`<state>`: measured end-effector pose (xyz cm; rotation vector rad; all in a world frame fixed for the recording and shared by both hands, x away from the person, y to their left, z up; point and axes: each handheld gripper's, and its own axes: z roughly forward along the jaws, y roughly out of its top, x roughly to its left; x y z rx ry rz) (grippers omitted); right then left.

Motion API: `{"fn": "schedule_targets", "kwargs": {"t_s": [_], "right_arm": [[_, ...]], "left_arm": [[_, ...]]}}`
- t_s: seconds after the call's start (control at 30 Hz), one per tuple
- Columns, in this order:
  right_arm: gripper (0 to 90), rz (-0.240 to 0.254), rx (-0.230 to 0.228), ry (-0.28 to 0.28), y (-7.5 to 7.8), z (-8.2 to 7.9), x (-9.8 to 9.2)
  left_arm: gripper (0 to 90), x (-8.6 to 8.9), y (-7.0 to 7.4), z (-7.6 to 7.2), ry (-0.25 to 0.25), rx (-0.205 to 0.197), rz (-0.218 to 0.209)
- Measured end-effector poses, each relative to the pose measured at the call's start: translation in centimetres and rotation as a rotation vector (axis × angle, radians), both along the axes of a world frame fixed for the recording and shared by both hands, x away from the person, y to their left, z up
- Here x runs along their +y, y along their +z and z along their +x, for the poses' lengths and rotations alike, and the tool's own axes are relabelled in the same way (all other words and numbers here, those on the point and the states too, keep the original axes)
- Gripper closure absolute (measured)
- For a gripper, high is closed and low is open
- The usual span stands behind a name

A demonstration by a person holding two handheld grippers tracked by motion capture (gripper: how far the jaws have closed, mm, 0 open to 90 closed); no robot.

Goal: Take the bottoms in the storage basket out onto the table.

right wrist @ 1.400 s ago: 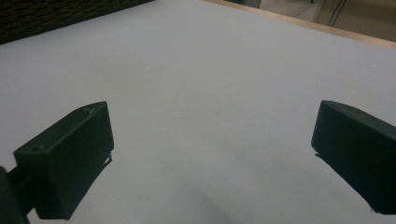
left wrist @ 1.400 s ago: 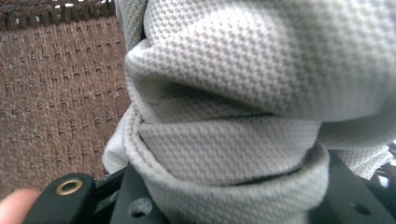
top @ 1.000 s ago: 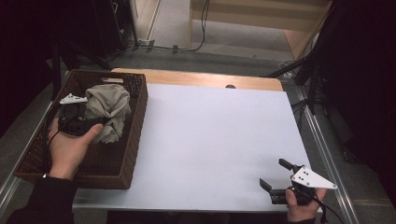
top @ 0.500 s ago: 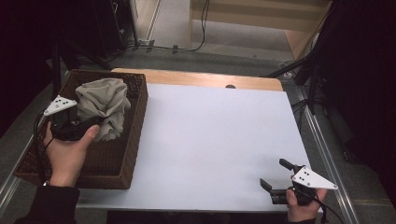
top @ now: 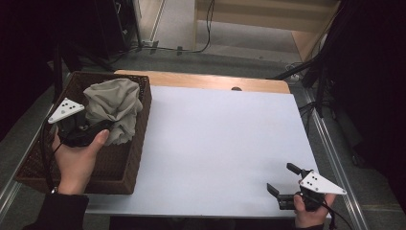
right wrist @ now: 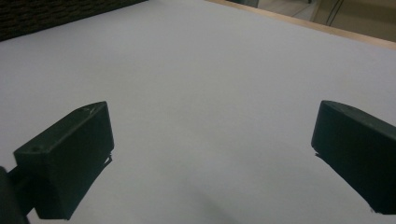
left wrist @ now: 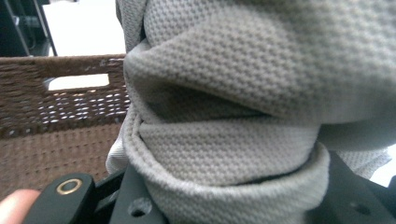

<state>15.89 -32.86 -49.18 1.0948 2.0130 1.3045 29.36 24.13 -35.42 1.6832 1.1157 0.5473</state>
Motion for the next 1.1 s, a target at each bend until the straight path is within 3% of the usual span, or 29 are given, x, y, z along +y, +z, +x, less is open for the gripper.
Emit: {"fn": "schedule_targets", "kwargs": {"t_s": [1.1], "right_arm": [[0.0,0.000,-0.005,-0.006,0.2,-0.2,-0.2]], "left_arm": [[61.1,-6.8,0.8,-1.2,-0.142,-0.050,-0.033]]}}
